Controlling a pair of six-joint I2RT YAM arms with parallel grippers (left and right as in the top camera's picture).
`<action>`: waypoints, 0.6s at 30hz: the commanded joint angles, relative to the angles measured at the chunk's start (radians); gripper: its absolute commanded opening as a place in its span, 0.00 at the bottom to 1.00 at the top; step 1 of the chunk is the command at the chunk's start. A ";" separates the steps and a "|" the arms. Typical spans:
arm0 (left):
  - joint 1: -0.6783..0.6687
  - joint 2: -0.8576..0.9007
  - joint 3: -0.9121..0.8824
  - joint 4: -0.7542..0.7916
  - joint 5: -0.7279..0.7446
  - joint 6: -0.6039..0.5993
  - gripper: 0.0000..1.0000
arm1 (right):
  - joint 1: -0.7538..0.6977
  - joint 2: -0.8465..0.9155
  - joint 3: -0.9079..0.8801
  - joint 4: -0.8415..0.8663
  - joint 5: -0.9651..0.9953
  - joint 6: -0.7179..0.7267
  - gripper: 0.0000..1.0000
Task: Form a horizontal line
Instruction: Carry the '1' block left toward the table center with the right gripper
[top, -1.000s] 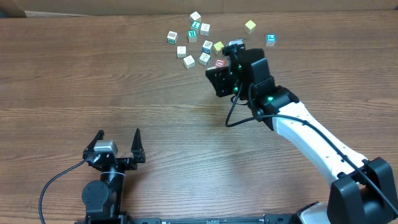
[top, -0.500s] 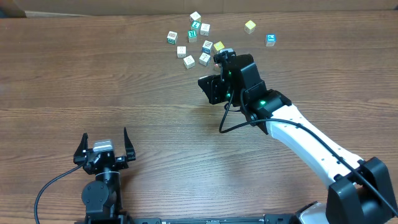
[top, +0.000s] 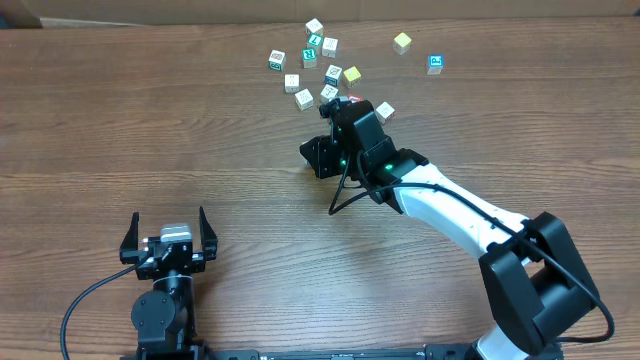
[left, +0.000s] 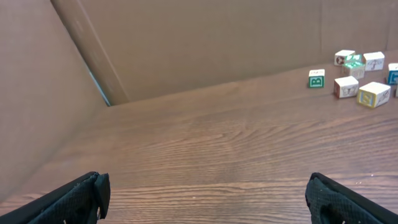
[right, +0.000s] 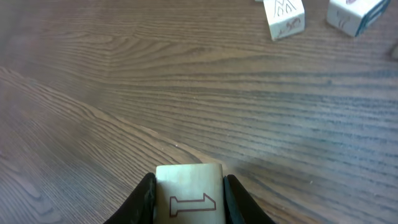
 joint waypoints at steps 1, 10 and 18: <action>-0.006 -0.006 -0.005 0.003 -0.013 0.048 1.00 | 0.001 0.005 0.008 0.018 -0.002 0.037 0.18; -0.006 -0.006 -0.005 0.003 -0.009 0.048 0.99 | 0.008 0.025 0.008 0.030 -0.002 0.042 0.17; -0.006 -0.006 -0.005 0.003 -0.009 0.048 1.00 | 0.050 0.063 0.008 0.061 0.000 0.106 0.17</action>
